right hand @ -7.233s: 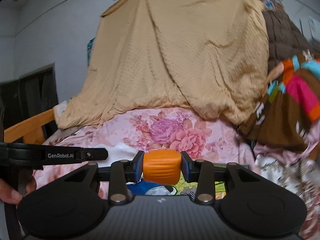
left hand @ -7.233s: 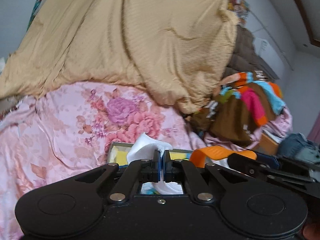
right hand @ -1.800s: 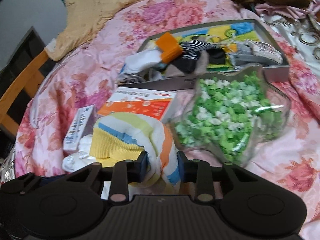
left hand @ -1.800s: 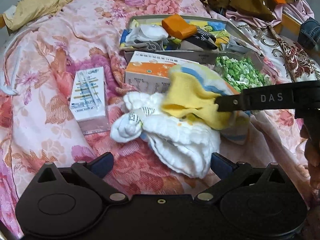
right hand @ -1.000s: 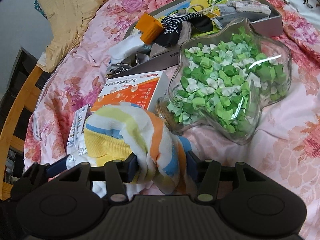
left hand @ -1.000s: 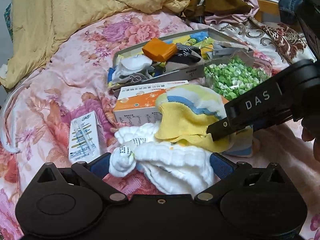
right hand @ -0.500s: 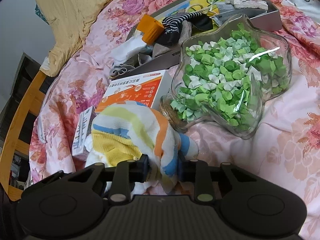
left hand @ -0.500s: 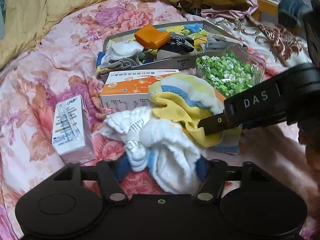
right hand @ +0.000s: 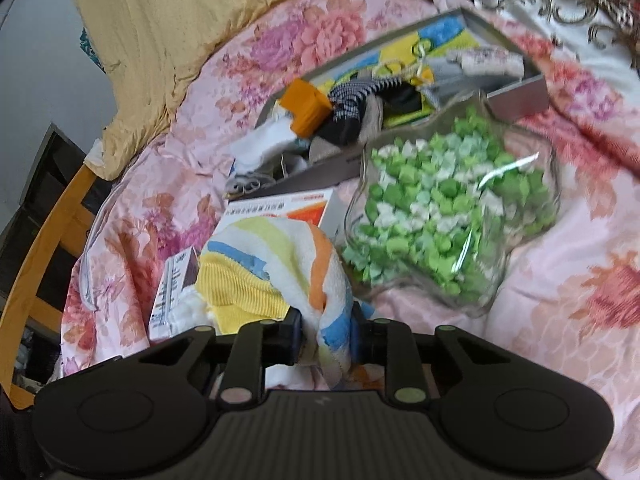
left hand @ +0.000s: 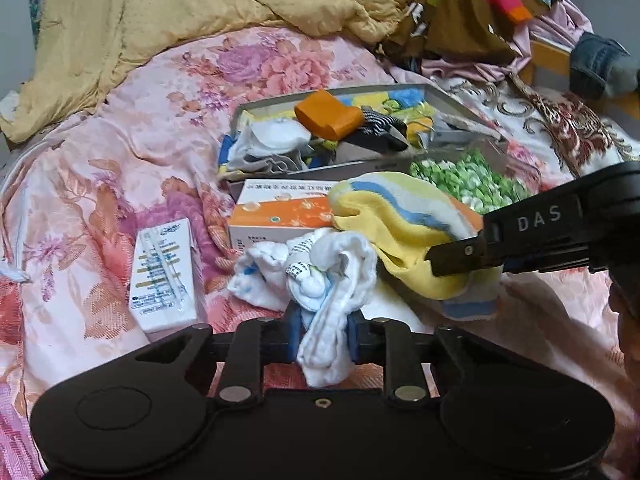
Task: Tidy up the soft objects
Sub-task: 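Carry the white cloth and striped sock with both grippers over the frog tray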
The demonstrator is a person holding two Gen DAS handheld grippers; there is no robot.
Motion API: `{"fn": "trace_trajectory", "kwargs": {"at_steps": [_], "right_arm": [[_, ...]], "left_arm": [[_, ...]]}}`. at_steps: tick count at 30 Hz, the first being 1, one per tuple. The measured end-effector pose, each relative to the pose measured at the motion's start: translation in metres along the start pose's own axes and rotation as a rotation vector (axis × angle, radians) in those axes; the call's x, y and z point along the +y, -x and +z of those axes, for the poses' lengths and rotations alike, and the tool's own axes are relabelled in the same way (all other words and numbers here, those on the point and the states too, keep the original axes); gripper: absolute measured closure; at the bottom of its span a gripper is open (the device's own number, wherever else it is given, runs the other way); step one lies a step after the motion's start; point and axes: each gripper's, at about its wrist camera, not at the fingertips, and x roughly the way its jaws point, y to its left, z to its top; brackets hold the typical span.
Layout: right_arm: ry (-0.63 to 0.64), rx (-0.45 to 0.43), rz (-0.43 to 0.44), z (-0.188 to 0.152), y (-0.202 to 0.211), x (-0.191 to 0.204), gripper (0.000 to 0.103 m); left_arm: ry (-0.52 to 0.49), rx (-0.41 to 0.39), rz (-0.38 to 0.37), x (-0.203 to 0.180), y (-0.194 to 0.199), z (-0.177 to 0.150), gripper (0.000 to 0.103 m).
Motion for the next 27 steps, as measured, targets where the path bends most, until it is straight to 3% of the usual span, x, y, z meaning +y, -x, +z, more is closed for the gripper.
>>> {"fn": "trace_trajectory", "kwargs": {"at_steps": [16,27], "right_arm": [[0.055,-0.158,-0.02,0.013,0.027,0.003,0.078],[0.171,-0.319,-0.048,0.026,0.047,0.015,0.078]], "left_arm": [[0.068,-0.099,0.048,0.011,0.014,0.007,0.082],[0.06,-0.294,0.063,0.008,0.035,0.026,0.082]]}}
